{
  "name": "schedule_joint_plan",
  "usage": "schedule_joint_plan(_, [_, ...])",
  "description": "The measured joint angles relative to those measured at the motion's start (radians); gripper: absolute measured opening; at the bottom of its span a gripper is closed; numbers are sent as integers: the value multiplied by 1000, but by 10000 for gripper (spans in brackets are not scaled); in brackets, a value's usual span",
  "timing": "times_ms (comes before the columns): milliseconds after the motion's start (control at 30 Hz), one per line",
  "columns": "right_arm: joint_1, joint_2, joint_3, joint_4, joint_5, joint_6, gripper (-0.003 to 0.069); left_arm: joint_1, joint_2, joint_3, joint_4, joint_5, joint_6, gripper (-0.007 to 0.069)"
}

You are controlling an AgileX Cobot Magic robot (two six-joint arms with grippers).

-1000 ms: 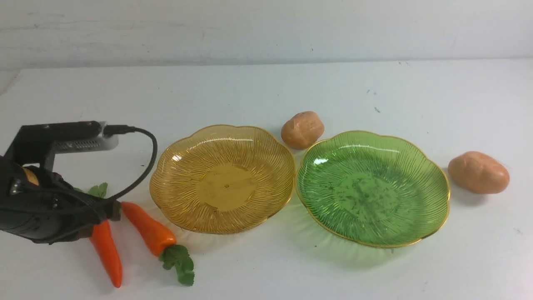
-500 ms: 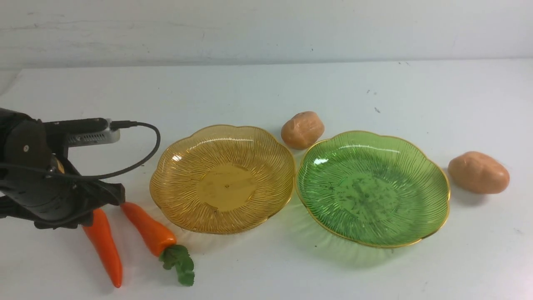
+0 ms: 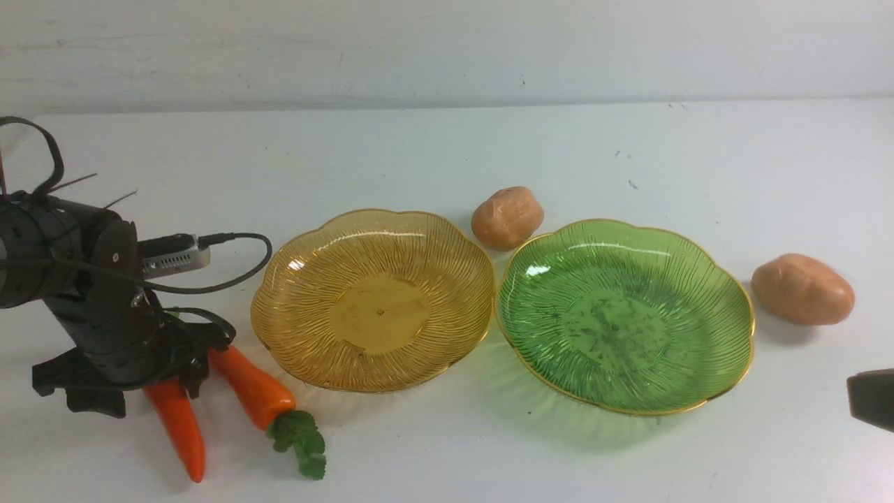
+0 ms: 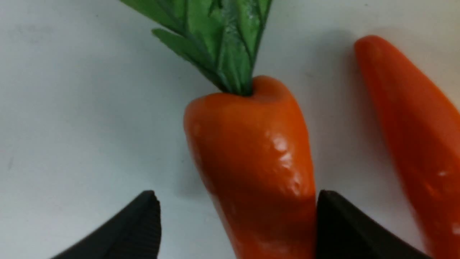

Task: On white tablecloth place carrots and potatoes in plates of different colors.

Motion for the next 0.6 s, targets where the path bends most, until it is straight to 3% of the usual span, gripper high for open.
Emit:
schedule_joint_plan(67, [0, 0, 0, 3, -3, -14, -15, 6, 20, 0, 3, 1, 0, 496])
schedule_joint_plan(167, [0, 0, 0, 5, -15, -21, -15, 7, 39, -4, 3, 30, 5, 304])
schedule_joint_plan(233, [0, 0, 0, 5, -25, -25, -15, 8, 38, -16, 10, 63, 20, 237])
schedule_joint_plan(333, [0, 0, 0, 3, -31, -23, -15, 10, 15, -56, 42, 142, 43, 216])
schedule_joint_plan(433, [0, 7, -3, -77, -101, 62, -15, -19, -99, -172, 21, 201, 111, 212])
schedule_joint_plan(600, [0, 150, -111, -389, -153, 307, -15, -167, -169, -254, -108, 86, 284, 213])
